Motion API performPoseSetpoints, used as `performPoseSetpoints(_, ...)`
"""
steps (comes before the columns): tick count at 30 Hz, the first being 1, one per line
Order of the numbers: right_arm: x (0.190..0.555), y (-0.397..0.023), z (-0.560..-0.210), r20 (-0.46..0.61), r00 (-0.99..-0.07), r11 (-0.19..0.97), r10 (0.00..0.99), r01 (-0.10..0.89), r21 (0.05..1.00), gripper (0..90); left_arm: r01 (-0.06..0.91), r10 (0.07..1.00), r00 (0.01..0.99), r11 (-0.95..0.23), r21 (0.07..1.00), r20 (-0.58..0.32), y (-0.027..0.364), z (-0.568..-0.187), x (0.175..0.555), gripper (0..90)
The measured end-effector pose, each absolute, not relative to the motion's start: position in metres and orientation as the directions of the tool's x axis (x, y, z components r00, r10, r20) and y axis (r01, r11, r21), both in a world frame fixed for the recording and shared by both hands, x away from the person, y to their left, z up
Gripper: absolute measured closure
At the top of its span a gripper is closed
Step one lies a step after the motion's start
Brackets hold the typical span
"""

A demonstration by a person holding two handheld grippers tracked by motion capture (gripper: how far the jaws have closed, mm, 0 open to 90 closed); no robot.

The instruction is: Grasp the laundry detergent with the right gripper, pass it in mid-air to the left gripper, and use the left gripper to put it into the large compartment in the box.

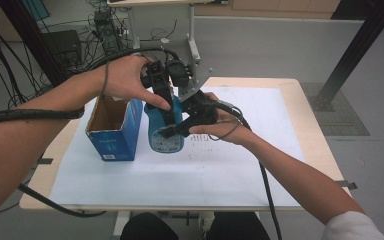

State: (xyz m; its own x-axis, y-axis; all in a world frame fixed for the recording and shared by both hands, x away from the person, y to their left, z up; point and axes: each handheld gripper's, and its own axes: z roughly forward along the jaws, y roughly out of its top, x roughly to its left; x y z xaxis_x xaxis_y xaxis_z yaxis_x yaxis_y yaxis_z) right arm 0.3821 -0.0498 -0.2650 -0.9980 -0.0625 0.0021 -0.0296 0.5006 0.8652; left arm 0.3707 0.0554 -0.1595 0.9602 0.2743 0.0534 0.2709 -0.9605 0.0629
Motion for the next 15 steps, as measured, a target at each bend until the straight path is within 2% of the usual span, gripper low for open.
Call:
performPoseSetpoints(4, 0.381, -0.0509, -0.2647, 0.014, -0.997, 0.501, -0.07, -0.023, 0.865, 43.9, 0.258, 0.261, 0.965, -0.963, 0.071, 0.034, 0.0548, -0.1589, 0.3701, 33.5)
performPoseSetpoints(15, 0.3801, -0.0508, -0.2669, 0.009, -0.996, 0.502, -0.09, -0.038, 0.864, 43.9, 0.265, 0.266, 0.964, -0.962, 0.064, 0.013, 0.0555, -0.1614, 0.3687, 35.3)
